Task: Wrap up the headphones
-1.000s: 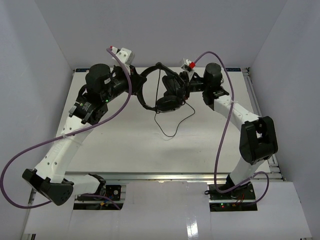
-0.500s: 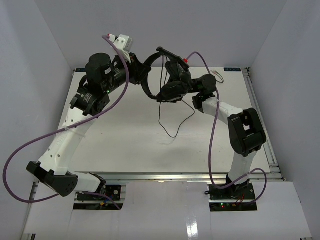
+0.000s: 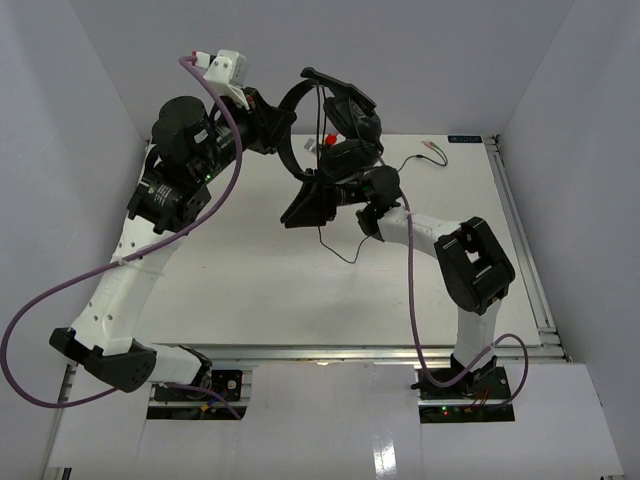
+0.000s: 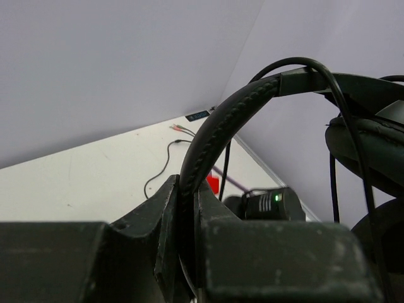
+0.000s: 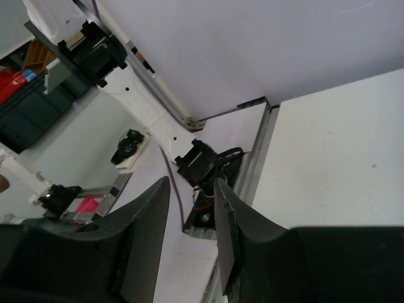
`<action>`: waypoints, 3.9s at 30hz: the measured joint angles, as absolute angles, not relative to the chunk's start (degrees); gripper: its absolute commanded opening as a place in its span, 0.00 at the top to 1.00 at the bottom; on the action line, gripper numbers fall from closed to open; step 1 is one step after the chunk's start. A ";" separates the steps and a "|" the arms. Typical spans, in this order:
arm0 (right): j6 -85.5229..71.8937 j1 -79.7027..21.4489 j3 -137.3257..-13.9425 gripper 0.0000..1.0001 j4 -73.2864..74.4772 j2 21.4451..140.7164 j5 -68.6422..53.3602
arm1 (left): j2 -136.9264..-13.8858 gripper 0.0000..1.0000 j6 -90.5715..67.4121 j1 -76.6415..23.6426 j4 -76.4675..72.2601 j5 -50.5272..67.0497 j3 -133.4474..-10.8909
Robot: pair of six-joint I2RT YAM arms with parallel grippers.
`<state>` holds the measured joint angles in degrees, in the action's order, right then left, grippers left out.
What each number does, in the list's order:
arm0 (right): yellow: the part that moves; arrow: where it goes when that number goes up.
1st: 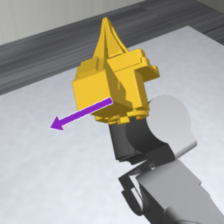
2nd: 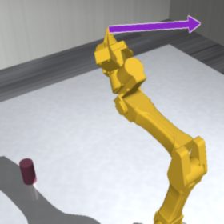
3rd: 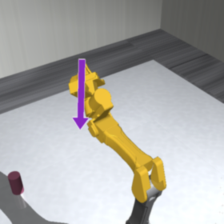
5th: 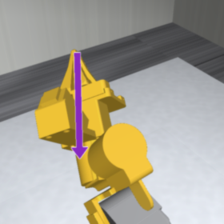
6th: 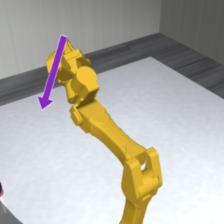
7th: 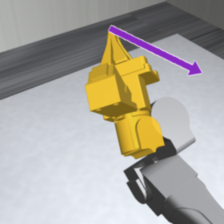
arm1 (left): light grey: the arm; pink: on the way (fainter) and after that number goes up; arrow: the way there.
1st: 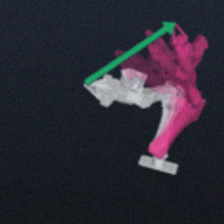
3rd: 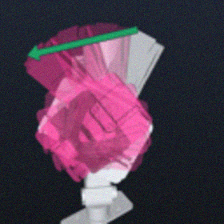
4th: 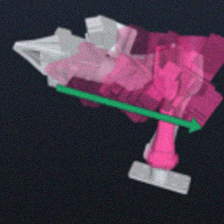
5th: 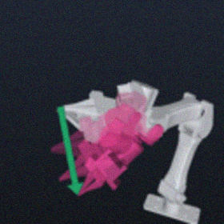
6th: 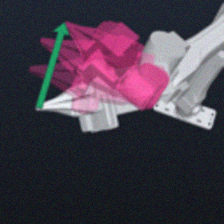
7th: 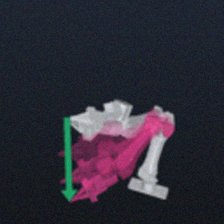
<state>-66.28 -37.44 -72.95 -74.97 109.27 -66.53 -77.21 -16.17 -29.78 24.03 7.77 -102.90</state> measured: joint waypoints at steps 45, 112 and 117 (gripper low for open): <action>14.80 -42.51 -68.09 0.92 6.62 73.72 -51.39 | -89.31 1.00 1.63 -21.97 18.90 -21.90 -105.69; 40.78 -36.82 -90.05 0.92 7.57 89.27 -19.28 | -69.77 1.00 4.46 -28.00 25.81 16.45 -67.92; 39.51 -36.82 -90.87 0.92 7.65 89.56 -20.16 | -69.89 1.00 4.15 -28.32 25.26 17.16 -67.92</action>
